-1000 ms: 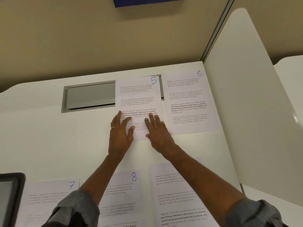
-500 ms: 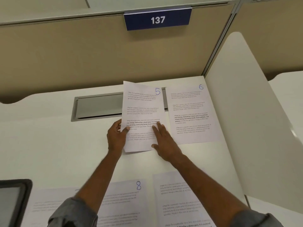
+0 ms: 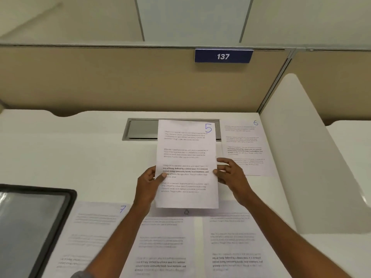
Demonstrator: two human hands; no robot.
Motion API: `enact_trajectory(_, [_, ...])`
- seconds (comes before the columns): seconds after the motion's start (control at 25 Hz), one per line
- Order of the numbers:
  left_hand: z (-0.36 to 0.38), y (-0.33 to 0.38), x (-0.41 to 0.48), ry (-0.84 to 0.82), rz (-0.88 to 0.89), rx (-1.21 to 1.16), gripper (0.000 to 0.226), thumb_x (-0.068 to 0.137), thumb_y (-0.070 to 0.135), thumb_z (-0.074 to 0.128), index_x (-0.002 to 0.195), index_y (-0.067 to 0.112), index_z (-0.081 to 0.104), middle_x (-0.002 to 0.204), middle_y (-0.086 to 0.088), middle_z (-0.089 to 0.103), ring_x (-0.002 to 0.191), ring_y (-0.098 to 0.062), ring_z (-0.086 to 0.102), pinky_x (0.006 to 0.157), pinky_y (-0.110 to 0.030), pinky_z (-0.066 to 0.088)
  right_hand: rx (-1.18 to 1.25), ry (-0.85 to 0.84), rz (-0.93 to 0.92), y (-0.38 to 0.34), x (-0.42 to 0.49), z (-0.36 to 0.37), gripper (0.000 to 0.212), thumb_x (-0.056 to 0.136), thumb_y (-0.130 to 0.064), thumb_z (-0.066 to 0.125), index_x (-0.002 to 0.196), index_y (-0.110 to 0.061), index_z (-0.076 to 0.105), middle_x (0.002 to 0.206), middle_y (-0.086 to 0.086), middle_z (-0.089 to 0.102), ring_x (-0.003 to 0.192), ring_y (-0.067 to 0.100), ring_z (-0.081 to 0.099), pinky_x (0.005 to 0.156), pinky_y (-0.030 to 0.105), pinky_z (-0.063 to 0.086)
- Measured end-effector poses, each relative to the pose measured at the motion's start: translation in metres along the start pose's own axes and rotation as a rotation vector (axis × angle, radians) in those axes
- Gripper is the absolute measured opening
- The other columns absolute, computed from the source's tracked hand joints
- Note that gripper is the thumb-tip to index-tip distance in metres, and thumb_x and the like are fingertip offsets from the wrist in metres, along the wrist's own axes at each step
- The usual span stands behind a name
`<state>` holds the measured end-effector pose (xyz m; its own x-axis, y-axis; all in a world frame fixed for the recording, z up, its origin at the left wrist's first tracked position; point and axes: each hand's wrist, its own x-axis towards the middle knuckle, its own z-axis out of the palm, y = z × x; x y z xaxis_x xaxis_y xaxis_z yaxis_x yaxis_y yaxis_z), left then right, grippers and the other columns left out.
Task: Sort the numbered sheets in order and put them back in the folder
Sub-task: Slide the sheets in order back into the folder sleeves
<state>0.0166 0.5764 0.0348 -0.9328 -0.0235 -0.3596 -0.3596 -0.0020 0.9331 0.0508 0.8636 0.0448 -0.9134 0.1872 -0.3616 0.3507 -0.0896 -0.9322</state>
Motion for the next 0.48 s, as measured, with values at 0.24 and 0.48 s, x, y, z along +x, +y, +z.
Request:
enact_trajectory(0.24, [-0.072,-0.012,-0.062,0.013,-0.034,-0.046,0.022,0.095,0.021,0.072,0.117,0.019,0.072,0.111,0.005,0.078,0.107,-0.017,0.073,0.101,-0.043,0.055,0.004,-0.05,0.017,0.016,-0.064,0.057,0.028,0.092,-0.005,0.072,0.118,-0.01,0.068,0.11,0.011,0.076,0.105,0.031,0.073,0.088,0.037,0.061])
enact_trajectory(0.48, [-0.171,-0.012,-0.116,0.034,-0.011,-0.083,0.02,0.095,0.018,0.072,0.114,0.021,0.072,0.108,0.005,0.078,0.105,-0.018,0.073,0.097,-0.041,0.057,-0.013,-0.107,0.003,0.027,-0.13,0.137,0.029,0.091,-0.005,0.073,0.119,-0.007,0.069,0.113,0.014,0.075,0.107,0.032,0.072,0.084,0.033,0.061])
